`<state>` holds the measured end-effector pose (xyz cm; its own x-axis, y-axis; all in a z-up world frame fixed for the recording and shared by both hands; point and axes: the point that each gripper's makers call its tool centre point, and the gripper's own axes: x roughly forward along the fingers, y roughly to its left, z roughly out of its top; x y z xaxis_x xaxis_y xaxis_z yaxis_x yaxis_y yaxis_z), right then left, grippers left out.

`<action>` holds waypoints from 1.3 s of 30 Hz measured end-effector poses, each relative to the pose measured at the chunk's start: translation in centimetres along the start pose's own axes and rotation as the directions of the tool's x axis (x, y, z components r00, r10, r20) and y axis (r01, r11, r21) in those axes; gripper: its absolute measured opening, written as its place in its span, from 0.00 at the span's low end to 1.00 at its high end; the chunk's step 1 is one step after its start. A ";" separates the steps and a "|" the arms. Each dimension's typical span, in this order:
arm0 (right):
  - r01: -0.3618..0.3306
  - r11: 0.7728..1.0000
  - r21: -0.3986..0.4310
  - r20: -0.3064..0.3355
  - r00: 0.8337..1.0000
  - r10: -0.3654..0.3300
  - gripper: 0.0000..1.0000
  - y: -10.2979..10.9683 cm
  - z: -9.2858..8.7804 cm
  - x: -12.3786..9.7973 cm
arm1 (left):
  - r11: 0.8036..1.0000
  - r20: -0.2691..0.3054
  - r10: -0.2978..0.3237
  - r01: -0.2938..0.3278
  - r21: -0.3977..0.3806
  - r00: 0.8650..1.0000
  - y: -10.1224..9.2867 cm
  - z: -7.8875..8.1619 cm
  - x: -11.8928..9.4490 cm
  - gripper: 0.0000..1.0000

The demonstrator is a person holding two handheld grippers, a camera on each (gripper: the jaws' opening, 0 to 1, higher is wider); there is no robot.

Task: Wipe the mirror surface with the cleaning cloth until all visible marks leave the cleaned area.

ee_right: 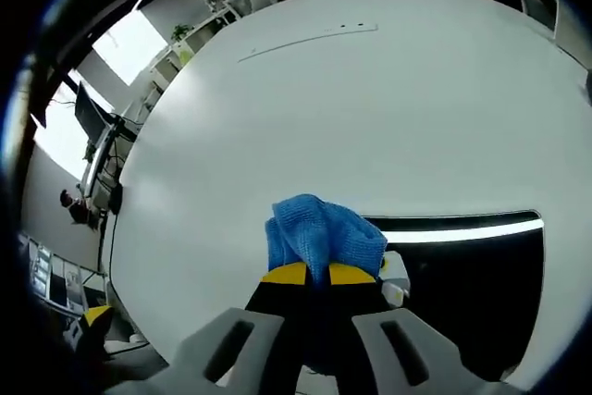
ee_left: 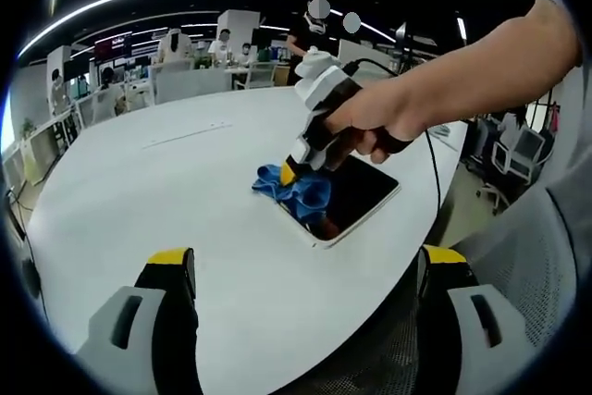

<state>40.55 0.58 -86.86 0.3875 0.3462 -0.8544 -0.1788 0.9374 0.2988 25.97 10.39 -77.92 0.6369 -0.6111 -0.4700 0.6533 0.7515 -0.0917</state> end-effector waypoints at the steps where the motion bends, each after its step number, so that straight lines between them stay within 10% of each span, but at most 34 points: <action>1: -0.002 1.000 0.001 -0.001 1.000 0.002 0.00 0.1 -0.2 -0.1 | 1.000 -0.001 0.001 -0.001 -0.001 1.000 0.0 0.0 0.0 0.99; 39: -0.038 0.999 -0.030 -0.029 0.999 0.037 0.00 1.2 -3.5 -1.3 | 1.000 -0.021 -0.001 0.001 -0.023 1.000 0.0 -0.5 0.0 0.99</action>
<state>36.65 1.09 -86.92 0.3545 0.3793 -0.8547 -0.2204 0.9222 0.3178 25.80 10.53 -78.36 0.6273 -0.6067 -0.4882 0.6443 0.7565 -0.1123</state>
